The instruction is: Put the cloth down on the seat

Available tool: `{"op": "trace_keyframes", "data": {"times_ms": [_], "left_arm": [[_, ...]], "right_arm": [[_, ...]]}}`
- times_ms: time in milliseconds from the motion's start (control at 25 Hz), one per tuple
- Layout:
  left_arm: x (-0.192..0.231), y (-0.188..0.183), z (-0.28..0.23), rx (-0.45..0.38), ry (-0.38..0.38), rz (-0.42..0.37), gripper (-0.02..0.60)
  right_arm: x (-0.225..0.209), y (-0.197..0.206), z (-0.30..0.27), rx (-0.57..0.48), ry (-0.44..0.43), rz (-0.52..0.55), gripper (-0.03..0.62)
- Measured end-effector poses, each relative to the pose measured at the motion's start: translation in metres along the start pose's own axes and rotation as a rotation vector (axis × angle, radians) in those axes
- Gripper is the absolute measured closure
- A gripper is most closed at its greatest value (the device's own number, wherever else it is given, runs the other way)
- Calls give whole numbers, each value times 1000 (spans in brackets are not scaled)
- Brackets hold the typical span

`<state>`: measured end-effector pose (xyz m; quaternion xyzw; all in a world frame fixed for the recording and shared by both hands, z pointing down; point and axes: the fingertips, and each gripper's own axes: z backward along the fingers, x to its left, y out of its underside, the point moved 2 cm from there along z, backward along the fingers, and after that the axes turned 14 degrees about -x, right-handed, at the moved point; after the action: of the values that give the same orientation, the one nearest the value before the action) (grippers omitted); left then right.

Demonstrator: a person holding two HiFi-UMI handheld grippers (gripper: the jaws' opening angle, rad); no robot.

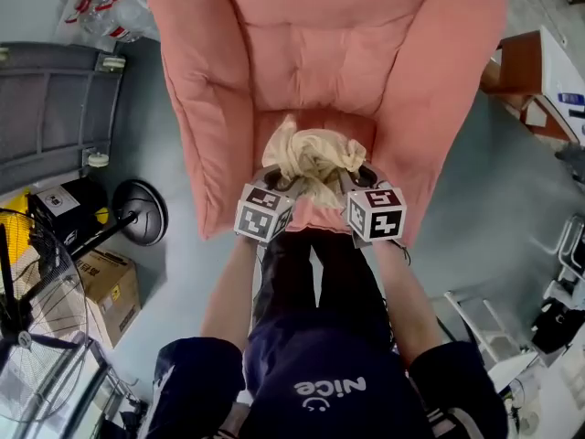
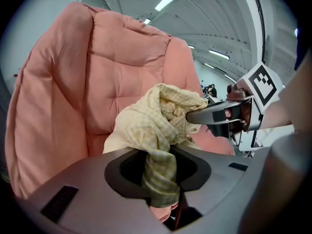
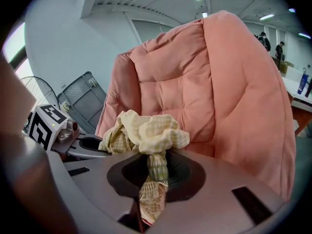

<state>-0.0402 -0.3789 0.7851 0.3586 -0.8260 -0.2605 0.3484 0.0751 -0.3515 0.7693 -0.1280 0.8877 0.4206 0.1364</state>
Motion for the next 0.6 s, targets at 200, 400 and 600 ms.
{"op": "trace_keyframes", "data": {"times_ms": [200, 400, 600], "left_arm": [[24, 27, -38, 37, 0, 1, 448], [42, 54, -67, 65, -1, -8, 448], [54, 82, -93, 117, -16, 51, 440]], "right_arm": [[-21, 30, -36, 21, 18, -32, 516], [-38, 61, -63, 49, 35, -62, 516], [-55, 90, -81, 100, 46, -63, 516]]}}
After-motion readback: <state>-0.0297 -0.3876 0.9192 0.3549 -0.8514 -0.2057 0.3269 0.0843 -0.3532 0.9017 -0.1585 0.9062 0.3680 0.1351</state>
